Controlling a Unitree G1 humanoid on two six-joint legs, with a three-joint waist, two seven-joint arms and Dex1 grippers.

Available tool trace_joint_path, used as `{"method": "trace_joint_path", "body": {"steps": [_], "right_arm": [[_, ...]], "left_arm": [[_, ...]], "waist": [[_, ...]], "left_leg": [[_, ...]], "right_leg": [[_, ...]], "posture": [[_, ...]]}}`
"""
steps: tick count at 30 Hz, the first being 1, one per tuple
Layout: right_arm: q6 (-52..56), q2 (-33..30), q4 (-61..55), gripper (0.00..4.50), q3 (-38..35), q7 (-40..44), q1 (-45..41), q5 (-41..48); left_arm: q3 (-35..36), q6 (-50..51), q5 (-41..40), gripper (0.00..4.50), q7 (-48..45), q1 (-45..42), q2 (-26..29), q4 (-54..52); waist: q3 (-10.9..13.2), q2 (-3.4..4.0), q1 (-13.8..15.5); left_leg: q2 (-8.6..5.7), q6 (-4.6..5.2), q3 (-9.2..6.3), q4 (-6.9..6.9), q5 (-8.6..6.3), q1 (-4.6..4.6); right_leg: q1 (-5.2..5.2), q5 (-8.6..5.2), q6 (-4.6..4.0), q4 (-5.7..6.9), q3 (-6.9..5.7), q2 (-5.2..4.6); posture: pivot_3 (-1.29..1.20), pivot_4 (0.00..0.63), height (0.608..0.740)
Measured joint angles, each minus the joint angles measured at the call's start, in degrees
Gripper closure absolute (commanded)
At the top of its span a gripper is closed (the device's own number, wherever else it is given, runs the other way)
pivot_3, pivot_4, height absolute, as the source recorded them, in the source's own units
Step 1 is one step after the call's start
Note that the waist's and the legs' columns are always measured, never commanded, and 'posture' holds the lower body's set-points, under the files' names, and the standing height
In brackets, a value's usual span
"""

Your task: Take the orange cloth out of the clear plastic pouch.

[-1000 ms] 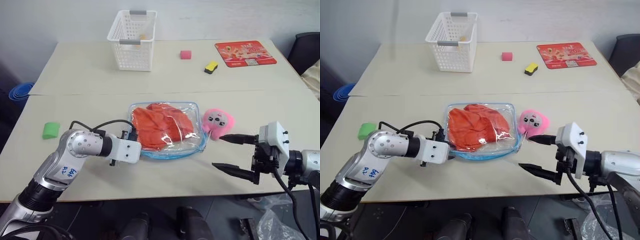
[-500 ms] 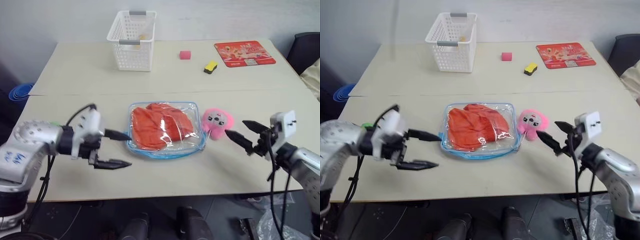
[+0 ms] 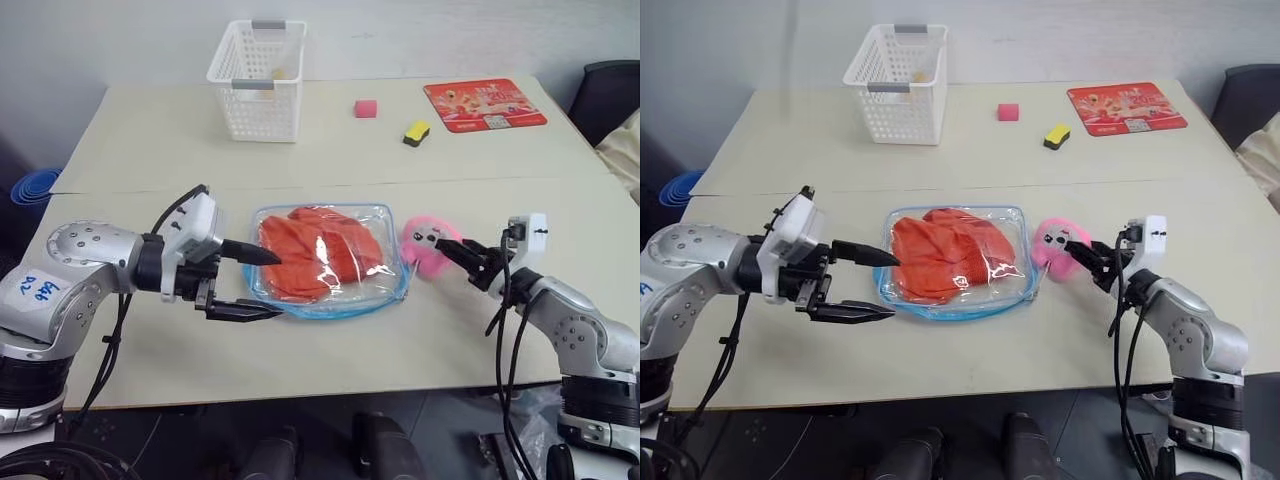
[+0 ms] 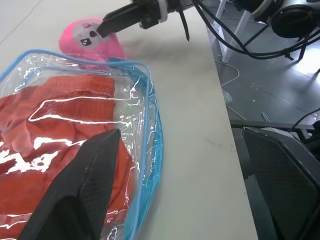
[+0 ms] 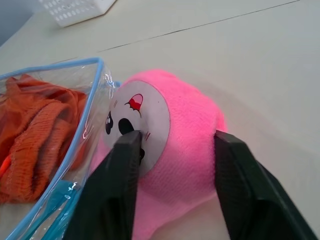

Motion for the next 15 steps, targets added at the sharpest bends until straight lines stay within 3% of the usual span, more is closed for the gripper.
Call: {"method": "trace_joint_path", "body": {"steps": [4, 7, 11, 15], "right_arm": [[0.04, -0.04, -1.72, 4.48, -0.20, 0.75, 0.94, 0.78], [-0.88, -1.40, -3.68, 4.48, -0.68, 1.78, 2.46, 0.81], [-7.91, -4.43, -17.57, 4.48, -4.35, 11.53, 8.95, 3.74], [-14.10, -10.58, -24.18, 4.48, -1.40, 18.12, 14.98, -1.30]], "left_arm": [[-0.43, -1.27, 0.24, 0.41, 0.57, -0.45, -0.02, 0.26], [-1.34, -1.65, 0.27, 0.41, 0.69, -0.68, -0.11, 0.42], [-1.89, -1.81, 0.25, 0.41, 0.83, -1.42, -0.47, 0.62], [-2.38, -1.95, 0.24, 0.41, 0.82, -1.76, -1.21, 0.52]], "waist": [[0.00, 0.00, -0.34], [0.02, 0.03, -0.29], [0.05, 0.09, -0.03], [0.03, 0.05, -0.11]], "left_leg": [[0.00, 0.00, 0.00, -0.01, 0.00, 0.00], [-0.01, 0.00, 0.00, 0.00, 0.00, 0.00], [0.00, 0.00, -0.03, -0.04, 0.00, -0.04], [0.00, 0.00, -0.01, -0.01, 0.00, 0.01]], "right_leg": [[0.00, 0.00, 0.00, 0.01, 0.01, 0.00], [-0.01, 0.00, 0.00, 0.00, 0.01, -0.01], [0.00, 0.00, 0.01, 0.00, -0.02, 0.00], [0.04, 0.00, 0.01, -0.09, 0.00, 0.00]], "posture": [[0.00, 0.150, 0.740], [0.00, 0.150, 0.740], [0.00, 0.150, 0.740], [0.00, 0.150, 0.740]]}}
